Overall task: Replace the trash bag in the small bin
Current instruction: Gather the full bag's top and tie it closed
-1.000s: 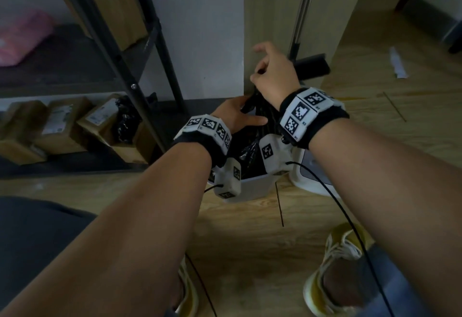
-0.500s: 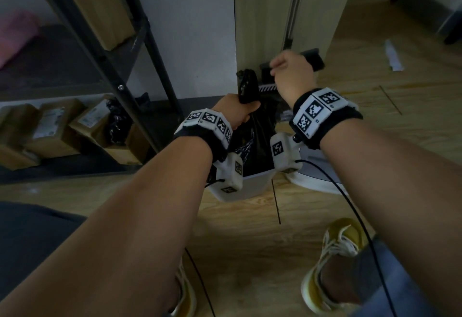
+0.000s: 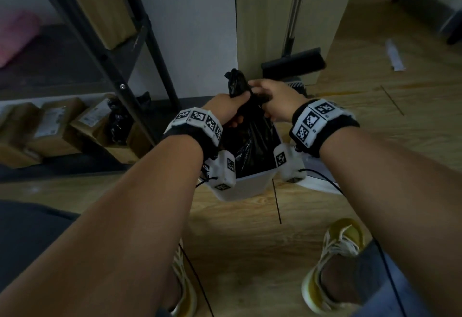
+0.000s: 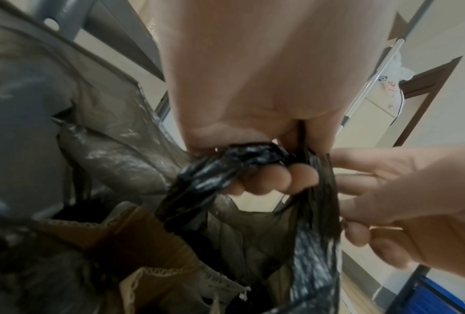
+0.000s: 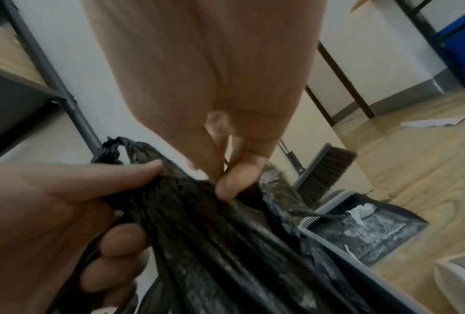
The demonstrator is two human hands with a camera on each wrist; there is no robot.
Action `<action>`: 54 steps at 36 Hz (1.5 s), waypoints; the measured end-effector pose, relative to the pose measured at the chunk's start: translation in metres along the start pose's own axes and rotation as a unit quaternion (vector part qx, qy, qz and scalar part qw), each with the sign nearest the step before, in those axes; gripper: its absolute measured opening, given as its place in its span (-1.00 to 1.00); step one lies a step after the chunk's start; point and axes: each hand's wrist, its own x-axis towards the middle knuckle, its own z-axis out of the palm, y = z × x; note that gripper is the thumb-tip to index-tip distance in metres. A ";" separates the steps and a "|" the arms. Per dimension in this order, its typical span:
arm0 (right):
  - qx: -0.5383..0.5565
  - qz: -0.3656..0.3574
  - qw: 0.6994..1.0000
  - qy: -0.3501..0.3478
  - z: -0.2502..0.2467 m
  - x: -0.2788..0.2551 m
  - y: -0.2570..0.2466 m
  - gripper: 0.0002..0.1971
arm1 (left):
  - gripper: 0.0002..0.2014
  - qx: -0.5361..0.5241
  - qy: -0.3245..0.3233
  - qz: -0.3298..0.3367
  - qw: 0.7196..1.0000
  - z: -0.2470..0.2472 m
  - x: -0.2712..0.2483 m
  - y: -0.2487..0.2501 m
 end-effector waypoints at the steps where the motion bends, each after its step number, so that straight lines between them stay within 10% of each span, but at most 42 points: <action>1: -0.010 -0.009 1.000 -0.002 0.001 -0.001 -0.002 -0.37 | -0.55 -0.002 -0.003 0.000 1.000 0.000 -0.001 0.000; 6: -0.163 -0.026 0.986 0.038 0.002 0.000 -0.008 -0.70 | -0.50 -0.009 -0.009 -0.003 1.000 -0.004 0.002 -0.003; 14: -0.078 0.023 0.975 0.207 -0.006 0.002 -0.002 -0.84 | -0.47 -0.068 -0.012 -0.035 0.997 -0.015 0.005 -0.015; 23: -0.048 0.056 0.995 -0.072 0.010 -0.019 -0.019 -0.92 | -0.64 -0.175 0.051 -0.052 0.982 -0.019 0.001 -0.015; 30: -0.065 0.077 0.986 -0.131 0.024 -0.022 -0.018 -0.89 | -0.68 -0.266 0.023 -0.092 0.959 -0.017 0.001 -0.012; 47: -0.009 0.147 0.989 -0.014 0.018 -0.004 -0.015 -0.78 | -0.68 0.034 0.132 -0.020 0.991 -0.030 0.002 -0.004; 54: 0.010 0.074 0.994 0.079 0.021 0.004 -0.010 -0.67 | -0.62 -0.037 0.105 -0.038 0.993 -0.031 0.002 0.006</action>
